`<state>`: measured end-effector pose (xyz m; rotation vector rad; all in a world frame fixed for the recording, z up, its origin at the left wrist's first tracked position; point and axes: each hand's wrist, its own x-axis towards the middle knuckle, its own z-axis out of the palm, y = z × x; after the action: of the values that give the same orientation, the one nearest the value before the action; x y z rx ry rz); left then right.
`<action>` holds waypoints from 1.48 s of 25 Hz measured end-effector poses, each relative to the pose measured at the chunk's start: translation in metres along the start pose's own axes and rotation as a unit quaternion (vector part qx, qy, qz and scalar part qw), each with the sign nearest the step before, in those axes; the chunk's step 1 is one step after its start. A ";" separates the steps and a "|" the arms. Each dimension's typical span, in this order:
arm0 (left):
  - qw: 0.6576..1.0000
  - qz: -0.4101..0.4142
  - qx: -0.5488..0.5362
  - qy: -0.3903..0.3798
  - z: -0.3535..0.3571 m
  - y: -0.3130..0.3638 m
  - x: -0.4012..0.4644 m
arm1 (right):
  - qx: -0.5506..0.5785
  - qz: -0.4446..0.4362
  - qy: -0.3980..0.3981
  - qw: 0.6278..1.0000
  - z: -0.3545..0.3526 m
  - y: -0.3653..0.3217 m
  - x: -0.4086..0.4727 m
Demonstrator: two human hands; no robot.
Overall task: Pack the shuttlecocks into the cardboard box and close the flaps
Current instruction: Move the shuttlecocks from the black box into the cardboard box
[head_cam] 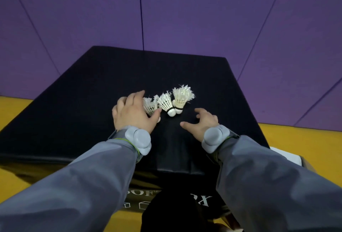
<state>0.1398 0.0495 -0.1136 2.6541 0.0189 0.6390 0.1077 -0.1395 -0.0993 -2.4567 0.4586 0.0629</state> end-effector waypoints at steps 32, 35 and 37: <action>0.973 -0.020 -0.160 -0.163 -0.057 0.090 0.008 | 0.025 0.034 0.164 0.986 -0.065 0.011 -0.019; 0.969 0.014 -0.175 -0.173 -0.062 0.140 -0.020 | 0.063 0.069 0.199 0.976 -0.106 0.051 -0.046; 0.967 0.032 -0.171 -0.187 -0.057 0.169 -0.041 | 0.061 0.084 0.206 0.973 -0.129 0.079 -0.062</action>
<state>0.0641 -0.0880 -0.0183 2.3988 -0.2615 0.1337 0.0144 -0.2554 -0.0320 -2.3021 0.8232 -0.4017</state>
